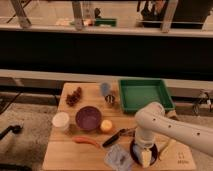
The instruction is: Wipe red bowl with sponge
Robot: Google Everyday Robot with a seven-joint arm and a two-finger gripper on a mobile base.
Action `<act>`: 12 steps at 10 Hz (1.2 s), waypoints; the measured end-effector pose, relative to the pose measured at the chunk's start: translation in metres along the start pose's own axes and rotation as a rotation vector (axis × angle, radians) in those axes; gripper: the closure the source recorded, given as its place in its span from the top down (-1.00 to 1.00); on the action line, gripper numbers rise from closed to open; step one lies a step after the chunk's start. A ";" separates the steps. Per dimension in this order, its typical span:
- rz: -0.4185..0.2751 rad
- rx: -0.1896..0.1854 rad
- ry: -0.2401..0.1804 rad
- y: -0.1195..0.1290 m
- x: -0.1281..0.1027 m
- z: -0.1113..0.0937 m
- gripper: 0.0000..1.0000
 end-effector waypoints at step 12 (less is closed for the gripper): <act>0.100 0.157 -0.324 -0.006 0.019 -0.037 -1.00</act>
